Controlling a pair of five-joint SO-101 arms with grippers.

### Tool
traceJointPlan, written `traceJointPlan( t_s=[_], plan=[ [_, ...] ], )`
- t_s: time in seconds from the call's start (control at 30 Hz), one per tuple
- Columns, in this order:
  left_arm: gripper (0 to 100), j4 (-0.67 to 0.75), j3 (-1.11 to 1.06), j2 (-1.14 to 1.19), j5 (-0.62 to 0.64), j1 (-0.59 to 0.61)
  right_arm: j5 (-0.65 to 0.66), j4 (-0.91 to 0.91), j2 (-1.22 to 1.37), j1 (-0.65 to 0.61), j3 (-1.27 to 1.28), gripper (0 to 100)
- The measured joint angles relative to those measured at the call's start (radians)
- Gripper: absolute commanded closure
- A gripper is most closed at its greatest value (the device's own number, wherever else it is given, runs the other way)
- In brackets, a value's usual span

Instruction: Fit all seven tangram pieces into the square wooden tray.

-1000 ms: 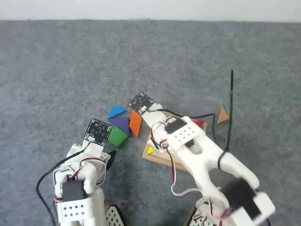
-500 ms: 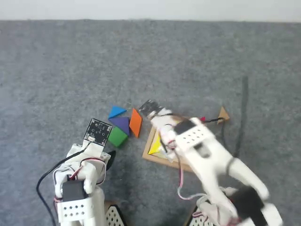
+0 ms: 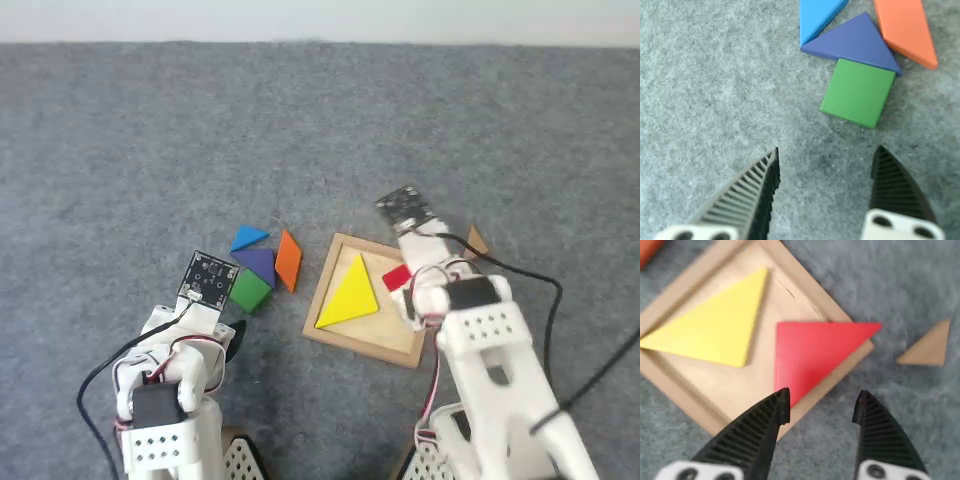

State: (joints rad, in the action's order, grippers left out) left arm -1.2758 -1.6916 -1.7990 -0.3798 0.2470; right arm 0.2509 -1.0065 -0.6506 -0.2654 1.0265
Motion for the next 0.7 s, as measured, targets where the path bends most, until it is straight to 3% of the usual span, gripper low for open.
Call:
traceJointPlan(
  t_s=[0.33,0.7],
  plan=[
    [72,0.0,0.0,0.0,0.0,0.0,-0.081,0.015,0.562,0.069,-0.377,84.3],
    [72,0.0,0.0,0.0,0.0,0.0,-0.058,0.026,0.623,-0.023,-0.528,84.2]
  ],
)
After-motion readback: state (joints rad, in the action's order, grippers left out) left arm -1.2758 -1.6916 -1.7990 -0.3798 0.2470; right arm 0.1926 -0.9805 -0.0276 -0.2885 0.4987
